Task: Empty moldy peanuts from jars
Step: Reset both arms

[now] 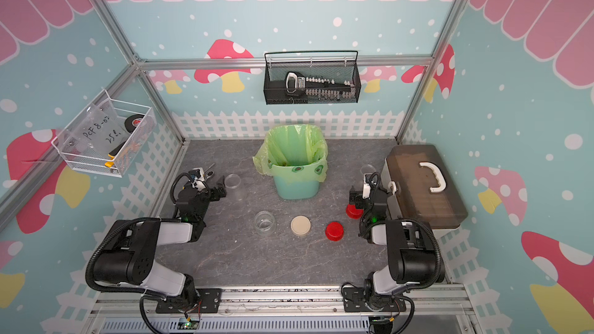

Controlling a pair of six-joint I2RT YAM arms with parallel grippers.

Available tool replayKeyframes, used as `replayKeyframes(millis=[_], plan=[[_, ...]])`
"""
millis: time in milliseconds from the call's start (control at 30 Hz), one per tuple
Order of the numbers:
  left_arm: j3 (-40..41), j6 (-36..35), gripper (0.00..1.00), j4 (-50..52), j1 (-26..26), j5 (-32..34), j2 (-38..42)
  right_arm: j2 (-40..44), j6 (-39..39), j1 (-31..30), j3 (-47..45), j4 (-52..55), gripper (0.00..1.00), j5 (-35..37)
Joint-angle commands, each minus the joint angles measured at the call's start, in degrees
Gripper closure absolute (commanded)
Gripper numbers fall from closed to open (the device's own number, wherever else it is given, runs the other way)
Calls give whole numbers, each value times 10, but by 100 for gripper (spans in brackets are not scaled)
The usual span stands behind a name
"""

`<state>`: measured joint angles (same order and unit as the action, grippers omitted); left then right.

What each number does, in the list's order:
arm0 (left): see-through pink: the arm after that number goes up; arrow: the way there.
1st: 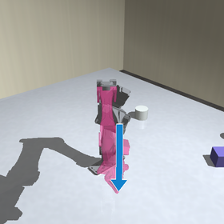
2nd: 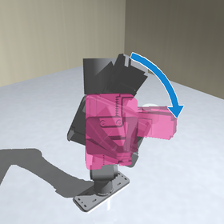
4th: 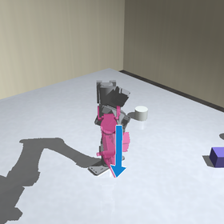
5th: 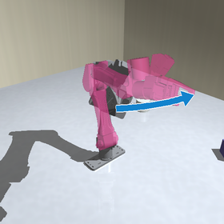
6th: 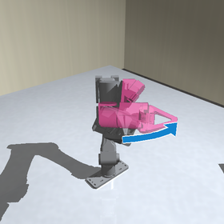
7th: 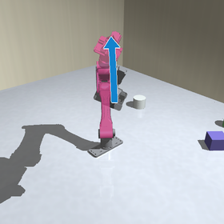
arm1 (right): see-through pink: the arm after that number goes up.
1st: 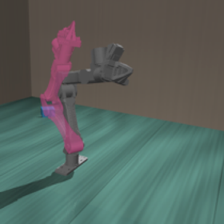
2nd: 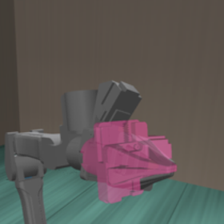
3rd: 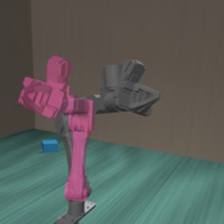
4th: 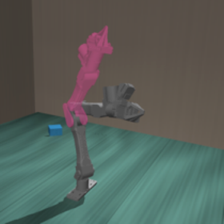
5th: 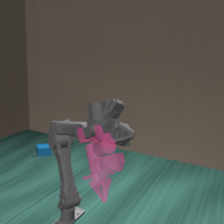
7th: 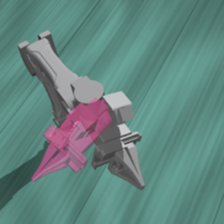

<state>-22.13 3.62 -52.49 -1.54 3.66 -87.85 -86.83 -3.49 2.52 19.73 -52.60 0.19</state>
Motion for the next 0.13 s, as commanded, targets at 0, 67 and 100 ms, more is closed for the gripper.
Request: replayKeyframes(millis=[0, 67, 100], plan=[[-3, -21, 1, 19, 1, 16, -2, -4, 14, -2, 5, -6, 1, -11], [-2, -20, 1, 21, 1, 15, 0, -4, 15, -2, 4, -6, 1, -11], [-2, -20, 1, 20, 1, 15, 0, -4, 15, -2, 5, -6, 1, -11]])
